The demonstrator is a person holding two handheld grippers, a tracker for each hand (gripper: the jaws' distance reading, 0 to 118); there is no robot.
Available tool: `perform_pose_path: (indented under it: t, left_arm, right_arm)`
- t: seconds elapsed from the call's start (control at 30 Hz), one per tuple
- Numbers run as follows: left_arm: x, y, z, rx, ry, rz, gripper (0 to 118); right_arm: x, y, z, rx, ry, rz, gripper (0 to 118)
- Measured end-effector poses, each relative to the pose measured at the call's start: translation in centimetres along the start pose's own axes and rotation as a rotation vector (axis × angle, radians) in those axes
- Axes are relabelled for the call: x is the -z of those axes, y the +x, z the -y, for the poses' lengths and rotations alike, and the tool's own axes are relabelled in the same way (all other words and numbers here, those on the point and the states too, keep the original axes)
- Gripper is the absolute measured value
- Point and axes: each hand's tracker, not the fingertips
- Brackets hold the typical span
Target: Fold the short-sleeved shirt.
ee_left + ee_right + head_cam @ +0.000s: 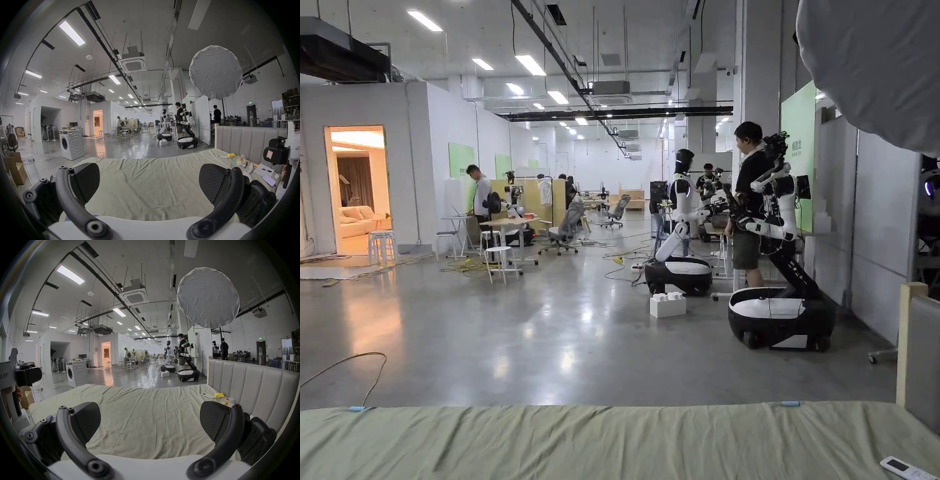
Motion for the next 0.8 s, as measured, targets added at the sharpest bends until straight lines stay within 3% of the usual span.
perform_pose_path:
  t: [0.8]
  left_arm:
    - [-0.16, -0.26, 0.19, -0.024, -0.008, 0.022, 118]
  right_arm:
    - [-0.37, 0.16, -0.71, 0.038, -0.025, -0.017, 118]
